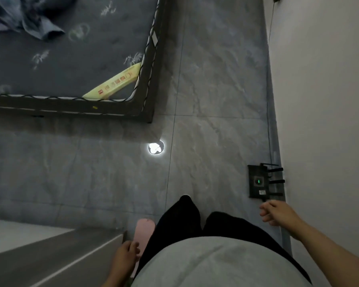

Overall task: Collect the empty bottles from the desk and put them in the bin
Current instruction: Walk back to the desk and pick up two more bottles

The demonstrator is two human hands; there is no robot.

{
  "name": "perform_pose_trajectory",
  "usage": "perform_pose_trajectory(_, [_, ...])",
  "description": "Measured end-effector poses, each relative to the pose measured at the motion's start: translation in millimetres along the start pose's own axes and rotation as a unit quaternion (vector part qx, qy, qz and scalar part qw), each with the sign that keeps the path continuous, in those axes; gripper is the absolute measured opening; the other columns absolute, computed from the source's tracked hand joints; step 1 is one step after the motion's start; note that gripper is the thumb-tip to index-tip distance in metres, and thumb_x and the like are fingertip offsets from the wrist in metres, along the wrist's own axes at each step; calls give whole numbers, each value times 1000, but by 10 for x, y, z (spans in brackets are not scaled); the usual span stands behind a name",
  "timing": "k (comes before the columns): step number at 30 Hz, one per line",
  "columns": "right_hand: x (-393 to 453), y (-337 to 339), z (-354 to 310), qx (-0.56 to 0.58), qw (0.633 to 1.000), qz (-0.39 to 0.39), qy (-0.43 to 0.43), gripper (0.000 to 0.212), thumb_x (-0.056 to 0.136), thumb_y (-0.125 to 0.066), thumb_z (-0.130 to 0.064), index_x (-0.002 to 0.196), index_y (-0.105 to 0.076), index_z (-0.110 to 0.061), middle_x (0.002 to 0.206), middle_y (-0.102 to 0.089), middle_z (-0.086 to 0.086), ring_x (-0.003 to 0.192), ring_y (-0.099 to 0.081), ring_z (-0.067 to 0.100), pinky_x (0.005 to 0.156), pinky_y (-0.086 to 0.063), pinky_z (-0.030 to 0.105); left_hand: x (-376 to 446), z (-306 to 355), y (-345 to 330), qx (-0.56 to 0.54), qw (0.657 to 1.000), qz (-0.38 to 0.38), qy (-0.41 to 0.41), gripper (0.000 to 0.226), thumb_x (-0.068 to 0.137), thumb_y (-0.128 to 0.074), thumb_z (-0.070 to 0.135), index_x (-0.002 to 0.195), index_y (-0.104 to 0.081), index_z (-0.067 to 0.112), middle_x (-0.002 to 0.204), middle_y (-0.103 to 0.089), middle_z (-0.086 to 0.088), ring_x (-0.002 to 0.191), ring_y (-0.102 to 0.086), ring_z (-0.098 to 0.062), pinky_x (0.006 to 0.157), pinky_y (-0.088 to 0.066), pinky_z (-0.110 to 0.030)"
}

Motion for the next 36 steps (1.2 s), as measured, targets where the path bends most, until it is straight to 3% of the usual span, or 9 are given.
perform_pose_trajectory(4, [88,181,84,21,998,34,-51,21,96,-44,-6,93,-62,4,73,-61,14,60,-54,23,55,-38,27,481,911,135,54,997,-29,-35,34,95,-44,9,61,-52,11,77,-61,-16,69,-53,-24,63,-40,-27])
perform_pose_trajectory(8, [206,483,84,21,992,69,-100,26,93,-50,-6,73,-65,1,70,-64,15,58,-53,23,55,-38,28,889,2044,188,32,994,-48,-94,25,96,-42,10,87,-61,-2,87,-60,-15,72,-53,-24,66,-40,-29])
perform_pose_trajectory(12, [519,719,-241,-6,990,51,-129,29,93,-51,-11,88,-69,11,98,-67,25,93,-61,33,81,-44,38,1278,3110,179,35,989,-31,-144,23,96,-41,9,95,-61,-2,88,-59,-16,75,-53,-24,66,-39,-28])
perform_pose_trajectory(16, [937,1136,-956,42,990,63,-116,26,93,-48,-4,75,-63,7,69,-61,17,61,-52,24,56,-37,29,1510,3777,65,24,992,-24,-125,23,96,-40,7,95,-61,-3,89,-58,-18,71,-51,-24,64,-40,-29])
perform_pose_trajectory(19, [1288,1502,-1662,114,985,73,-105,14,94,-44,-2,91,-58,2,61,-51,11,51,-43,20,44,-34,19,1608,3972,-42,12,996,-39,-78,24,96,-39,6,100,-60,-7,90,-56,-20,73,-49,-25,58,-37,-29])
perform_pose_trajectory(24, [1789,1957,-2878,115,989,71,-57,26,95,-43,-4,108,-59,13,68,-53,12,56,-46,21,54,-34,26,1703,4230,-14,47,997,-53,-14,28,93,-45,2,70,-60,-1,76,-58,-18,72,-49,-20,57,-31,-27])
perform_pose_trajectory(29, [2390,2165,-3751,98,992,69,-37,29,95,-43,-5,112,-56,15,78,-56,16,57,-48,21,55,-36,26,2155,4868,151,54,997,-47,27,27,93,-47,3,100,-64,-16,104,-64,-30,82,-52,-20,65,-32,-27])
perform_pose_trajectory(33, [2761,2282,-4099,91,991,72,-65,26,96,-41,-3,108,-58,13,84,-57,20,57,-47,22,54,-34,26,2663,5733,315,52,998,-38,6,30,95,-43,8,102,-64,-13,89,-59,-19,62,-49,-22,55,-35,-27])
perform_pose_trajectory(36, [2905,2376,-4275,92,989,68,-93,19,95,-44,-1,88,-60,7,67,-55,14,55,-45,21,52,-30,26,2987,6500,382,24,998,-46,-21,27,96,-43,9,85,-63,-4,80,-59,-19,59,-49,-22,60,-38,-28])
Point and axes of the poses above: each hand's wrist, its own x-axis towards the middle knuckle, its own y-axis out of the back of the hand, z = x × y, the point moved 7 cm from there along x, towards the middle knuckle
